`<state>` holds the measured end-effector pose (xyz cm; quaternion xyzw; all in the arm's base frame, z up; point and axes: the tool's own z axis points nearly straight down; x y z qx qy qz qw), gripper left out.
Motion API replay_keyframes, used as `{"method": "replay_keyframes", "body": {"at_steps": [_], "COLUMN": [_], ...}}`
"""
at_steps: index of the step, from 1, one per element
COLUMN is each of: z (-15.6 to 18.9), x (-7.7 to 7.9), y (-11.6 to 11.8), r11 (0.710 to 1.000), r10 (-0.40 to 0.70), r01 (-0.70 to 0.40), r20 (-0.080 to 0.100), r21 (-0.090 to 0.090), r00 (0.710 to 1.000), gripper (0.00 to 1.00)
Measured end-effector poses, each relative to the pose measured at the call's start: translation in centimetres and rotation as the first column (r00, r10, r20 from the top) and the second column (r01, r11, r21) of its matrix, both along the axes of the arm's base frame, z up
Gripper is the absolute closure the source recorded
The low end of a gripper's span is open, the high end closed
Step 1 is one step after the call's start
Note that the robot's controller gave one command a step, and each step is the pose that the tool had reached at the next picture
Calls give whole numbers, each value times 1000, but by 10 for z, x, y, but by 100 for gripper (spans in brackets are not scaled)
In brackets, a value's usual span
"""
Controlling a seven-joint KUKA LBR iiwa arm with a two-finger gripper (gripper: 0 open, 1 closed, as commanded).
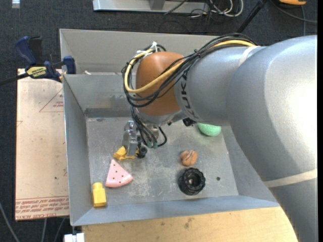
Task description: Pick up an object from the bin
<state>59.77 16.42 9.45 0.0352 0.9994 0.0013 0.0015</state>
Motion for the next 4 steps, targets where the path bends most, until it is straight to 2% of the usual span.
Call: {"method": "replay_keyframes", "body": {"at_steps": [1, 2, 3, 4], "z": [0, 0, -22, -22], "x": [0, 0, -16, -16], "y": [0, 0, -14, -14], "r11": [1000, 1000, 986, 986], "r10": [-1, -1, 167, 167], "r01": [1, 1, -167, -167], "r20": [0, 0, -3, -3], "r21": [0, 0, -1, -1], "r00": [1000, 1000, 986, 986], "gripper": [0, 0, 100, 100]}}
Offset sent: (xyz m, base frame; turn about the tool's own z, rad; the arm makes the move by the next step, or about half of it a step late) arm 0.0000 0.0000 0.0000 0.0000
